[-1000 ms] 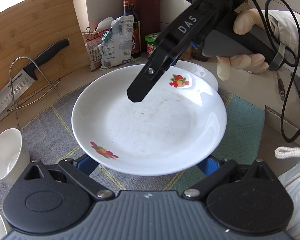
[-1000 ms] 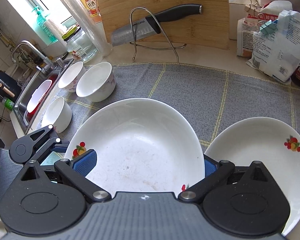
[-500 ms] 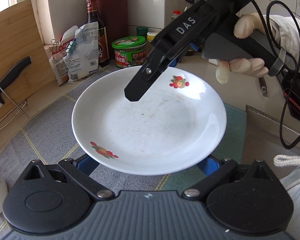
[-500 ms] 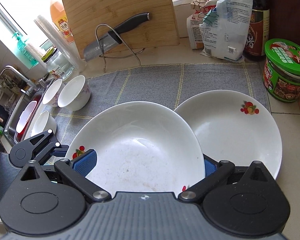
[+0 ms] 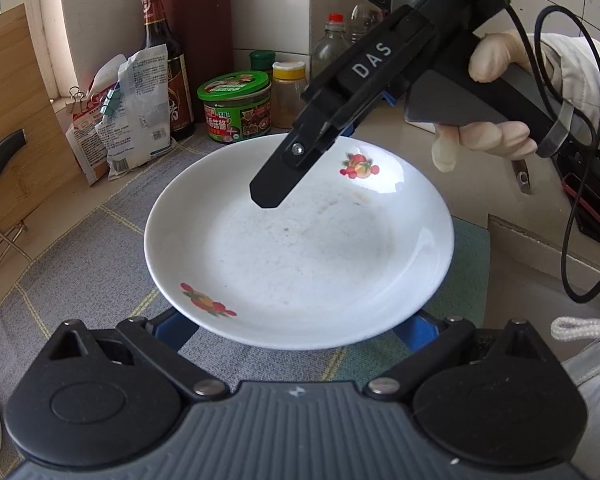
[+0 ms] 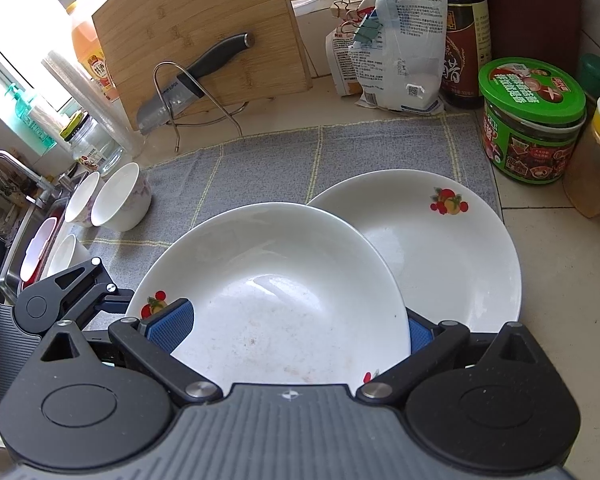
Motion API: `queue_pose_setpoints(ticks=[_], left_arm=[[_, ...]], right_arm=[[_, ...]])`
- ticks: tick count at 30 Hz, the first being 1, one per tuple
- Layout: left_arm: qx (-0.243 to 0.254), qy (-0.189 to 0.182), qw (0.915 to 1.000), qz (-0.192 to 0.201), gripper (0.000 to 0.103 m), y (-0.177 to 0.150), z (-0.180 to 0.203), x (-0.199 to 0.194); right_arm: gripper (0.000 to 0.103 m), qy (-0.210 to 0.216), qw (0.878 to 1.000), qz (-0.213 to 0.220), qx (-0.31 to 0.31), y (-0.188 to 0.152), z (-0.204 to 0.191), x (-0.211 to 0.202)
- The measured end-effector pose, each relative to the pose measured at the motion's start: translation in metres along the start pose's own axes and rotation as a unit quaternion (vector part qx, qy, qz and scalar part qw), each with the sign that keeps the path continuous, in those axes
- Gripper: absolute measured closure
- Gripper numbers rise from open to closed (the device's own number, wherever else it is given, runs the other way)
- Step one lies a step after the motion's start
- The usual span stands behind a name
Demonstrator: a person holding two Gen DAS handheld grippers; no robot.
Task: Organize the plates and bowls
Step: 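Carry the held plate with the right tool toward the plate stack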
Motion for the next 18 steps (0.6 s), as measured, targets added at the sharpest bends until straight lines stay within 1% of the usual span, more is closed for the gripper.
queue_pose_setpoints(ticks=[9,18], left_arm=[[0.006,-0.012,0.9999,-0.003,0.002,0.012,-0.005,0.015],[0.007,-0.019,0.9998,-0.009,0.002,0.016,-0.008,0.027]], right_arm=[[0.0,-0.008,1.0,0.003,0.016,0.004,0.019,0.0],[0.0,-0.013,1.0,-0.001,0.027,0.005,0.032,0.007]])
Point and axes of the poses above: each gripper's, at about its wrist camera, not at the fingertips, and x roughly the way its jaws point, z to its right, y to its top, the point moved 2 cm from there along x, roughly the way its jaws point, and after that the axes turned 1 degree about -y, right-handed, at the moved point
